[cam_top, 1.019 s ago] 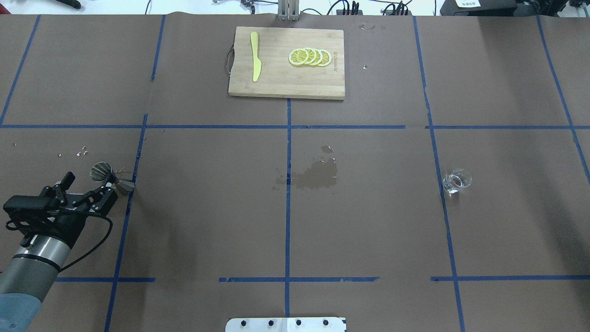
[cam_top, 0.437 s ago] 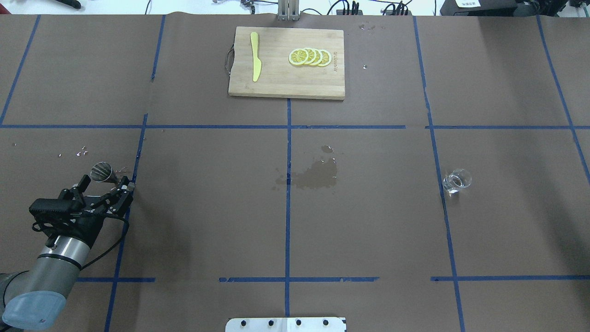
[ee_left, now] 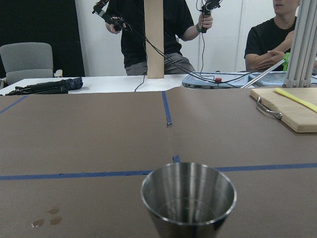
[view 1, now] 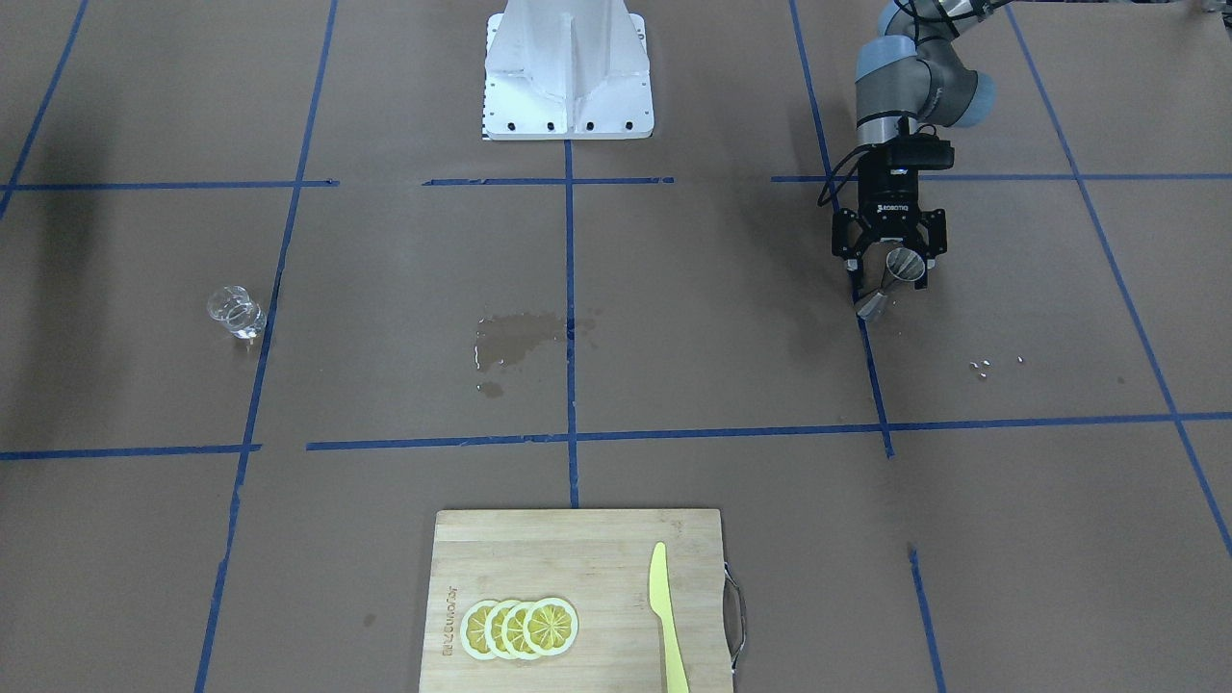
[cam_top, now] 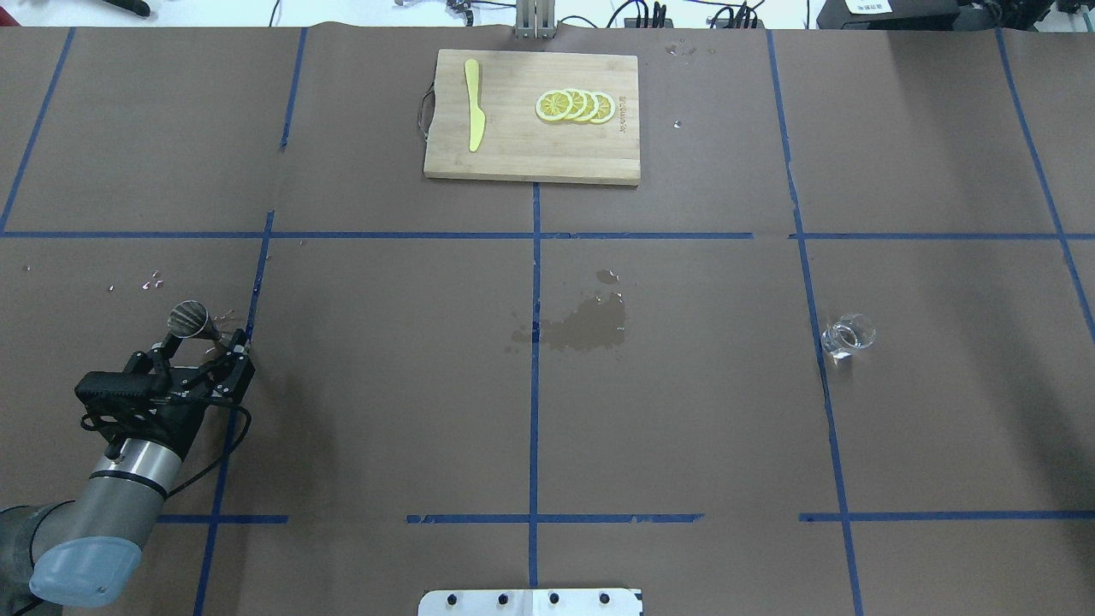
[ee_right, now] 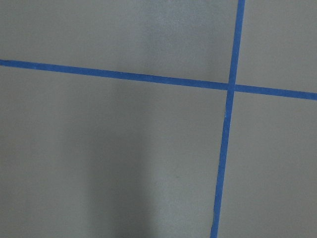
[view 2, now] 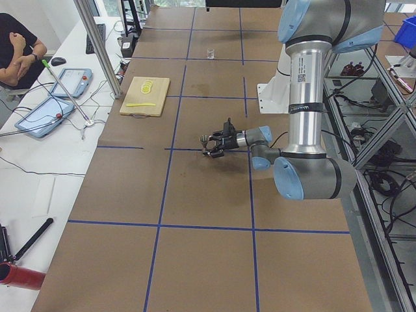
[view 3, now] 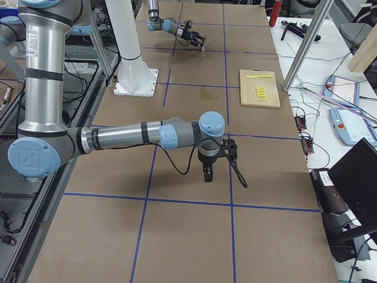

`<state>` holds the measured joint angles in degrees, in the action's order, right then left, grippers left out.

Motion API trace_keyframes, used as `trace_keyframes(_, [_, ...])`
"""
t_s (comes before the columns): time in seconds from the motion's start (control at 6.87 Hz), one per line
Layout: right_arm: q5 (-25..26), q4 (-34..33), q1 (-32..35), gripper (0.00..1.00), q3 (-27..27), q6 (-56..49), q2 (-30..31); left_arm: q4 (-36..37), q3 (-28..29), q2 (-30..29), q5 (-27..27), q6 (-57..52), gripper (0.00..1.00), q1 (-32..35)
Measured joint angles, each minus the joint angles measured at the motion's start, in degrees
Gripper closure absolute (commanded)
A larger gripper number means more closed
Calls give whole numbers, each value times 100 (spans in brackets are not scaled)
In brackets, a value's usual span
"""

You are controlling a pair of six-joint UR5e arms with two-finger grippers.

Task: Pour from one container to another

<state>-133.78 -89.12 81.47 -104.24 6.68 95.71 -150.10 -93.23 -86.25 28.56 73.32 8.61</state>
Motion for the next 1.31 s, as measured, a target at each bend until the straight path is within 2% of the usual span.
trace_keyframes(0.29, [-5, 0, 0, 0, 0, 0, 3, -9, 82, -37, 0, 29, 41, 0])
trace_keyframes(0.58, [-6, 0, 0, 0, -5, 0, 11, -10, 108, -41, 0, 70, 49, 0])
trace_keyframes(1.02, [-1, 0, 0, 0, -11, 0, 2, -12, 94, -41, 0, 77, 49, 5])
trace_keyframes(1.16, [-3, -2, 0, 0, -13, 0, -2, -16, 89, -41, 0, 77, 52, 8])
trace_keyframes(1.31, [-3, -4, 0, 0, -13, 0, -5, -16, 91, -41, 0, 78, 59, 8])
